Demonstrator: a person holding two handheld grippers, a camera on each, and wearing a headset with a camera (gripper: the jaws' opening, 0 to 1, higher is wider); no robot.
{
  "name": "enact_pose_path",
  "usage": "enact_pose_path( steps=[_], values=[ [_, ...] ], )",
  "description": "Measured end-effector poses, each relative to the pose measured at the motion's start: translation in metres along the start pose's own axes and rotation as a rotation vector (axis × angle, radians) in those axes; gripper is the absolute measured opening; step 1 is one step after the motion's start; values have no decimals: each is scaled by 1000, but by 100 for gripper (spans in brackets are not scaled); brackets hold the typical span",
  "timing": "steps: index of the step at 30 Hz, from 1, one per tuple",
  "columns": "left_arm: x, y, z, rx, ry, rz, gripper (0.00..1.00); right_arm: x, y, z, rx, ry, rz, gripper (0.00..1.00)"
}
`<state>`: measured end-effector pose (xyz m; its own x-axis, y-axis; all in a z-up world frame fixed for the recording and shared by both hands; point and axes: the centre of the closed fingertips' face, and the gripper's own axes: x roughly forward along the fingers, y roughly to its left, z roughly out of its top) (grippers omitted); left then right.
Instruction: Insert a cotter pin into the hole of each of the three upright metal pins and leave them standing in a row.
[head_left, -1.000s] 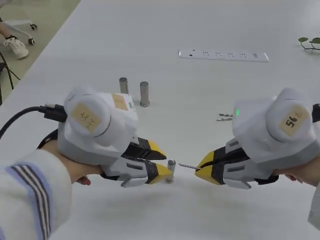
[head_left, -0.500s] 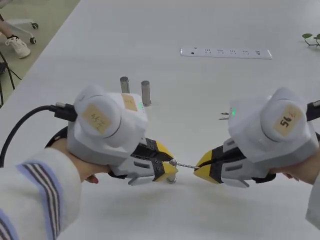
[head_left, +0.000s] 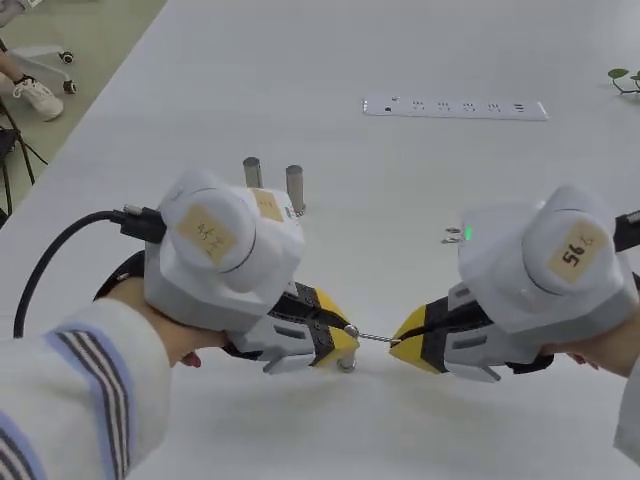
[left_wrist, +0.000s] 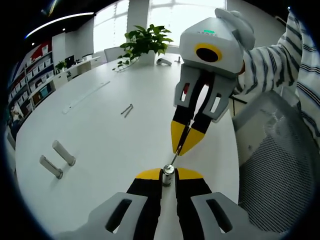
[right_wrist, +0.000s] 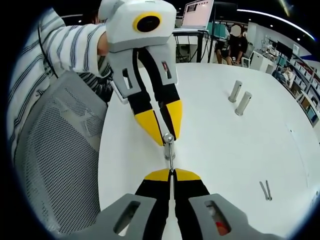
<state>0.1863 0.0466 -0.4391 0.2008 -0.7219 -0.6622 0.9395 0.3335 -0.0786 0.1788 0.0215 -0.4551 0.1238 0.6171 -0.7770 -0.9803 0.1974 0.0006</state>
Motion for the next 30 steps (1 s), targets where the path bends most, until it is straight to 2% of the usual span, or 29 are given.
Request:
enact_pose_path(
  steps=[11,16,22,23,30],
  values=[
    [1,0,0,13,10,11,5,5,-2,8,5,-27,-5,0],
    [3,0,1,-4,8,14,5,9,-1,14,-6,-36,-2,0],
    [4,-1,1,4,13,14,5,14,3,22,-64,-38,9,0],
    [3,0,1,13,17,19,5,15,2,21,-90,-24,4,0],
    [3,0,1,13,19,21,5,14,1,21,-128,-20,2,0]
  ],
)
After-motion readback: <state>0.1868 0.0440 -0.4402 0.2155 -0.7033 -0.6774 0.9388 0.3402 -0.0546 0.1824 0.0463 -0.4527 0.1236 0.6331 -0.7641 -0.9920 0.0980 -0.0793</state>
